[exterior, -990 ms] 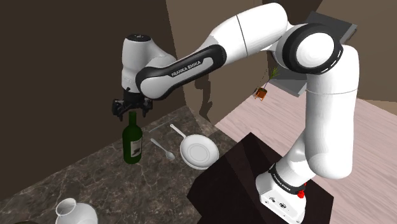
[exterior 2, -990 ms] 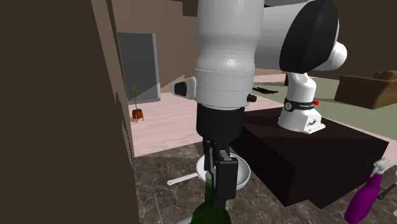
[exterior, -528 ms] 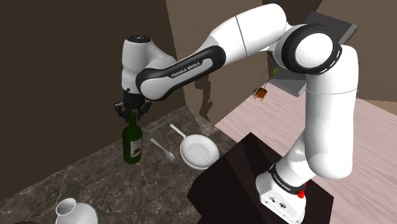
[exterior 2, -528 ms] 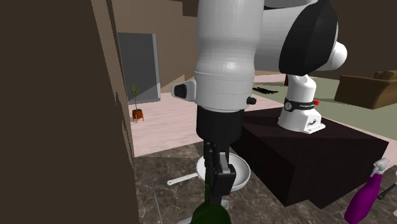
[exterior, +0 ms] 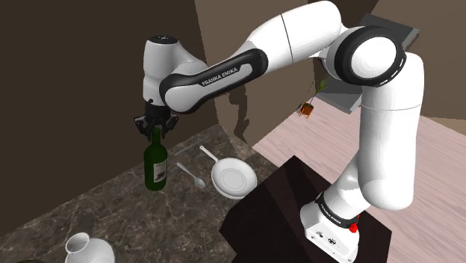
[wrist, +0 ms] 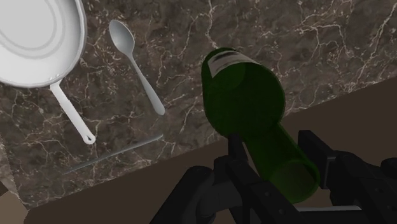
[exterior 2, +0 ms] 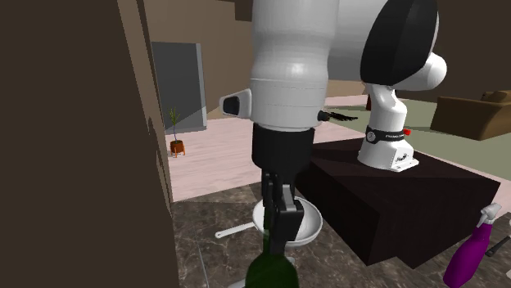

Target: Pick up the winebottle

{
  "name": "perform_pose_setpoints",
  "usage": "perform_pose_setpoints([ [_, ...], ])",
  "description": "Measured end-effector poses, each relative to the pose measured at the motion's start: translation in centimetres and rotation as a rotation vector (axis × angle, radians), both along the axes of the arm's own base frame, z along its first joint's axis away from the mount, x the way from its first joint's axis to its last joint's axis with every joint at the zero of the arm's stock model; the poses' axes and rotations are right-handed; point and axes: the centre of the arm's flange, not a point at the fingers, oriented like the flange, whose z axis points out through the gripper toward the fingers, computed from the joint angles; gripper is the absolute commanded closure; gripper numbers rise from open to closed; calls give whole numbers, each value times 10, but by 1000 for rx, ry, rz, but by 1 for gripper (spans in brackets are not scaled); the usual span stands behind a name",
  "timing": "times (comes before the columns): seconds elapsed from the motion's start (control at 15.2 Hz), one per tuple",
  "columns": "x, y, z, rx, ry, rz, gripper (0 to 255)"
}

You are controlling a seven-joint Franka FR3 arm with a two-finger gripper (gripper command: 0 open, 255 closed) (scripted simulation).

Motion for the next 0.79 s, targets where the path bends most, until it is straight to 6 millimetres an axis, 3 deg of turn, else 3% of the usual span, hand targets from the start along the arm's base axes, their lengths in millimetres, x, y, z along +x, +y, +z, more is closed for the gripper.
perform_pose_setpoints([
  [0.79, -1, 1, 61, 0, 0, 0, 255],
])
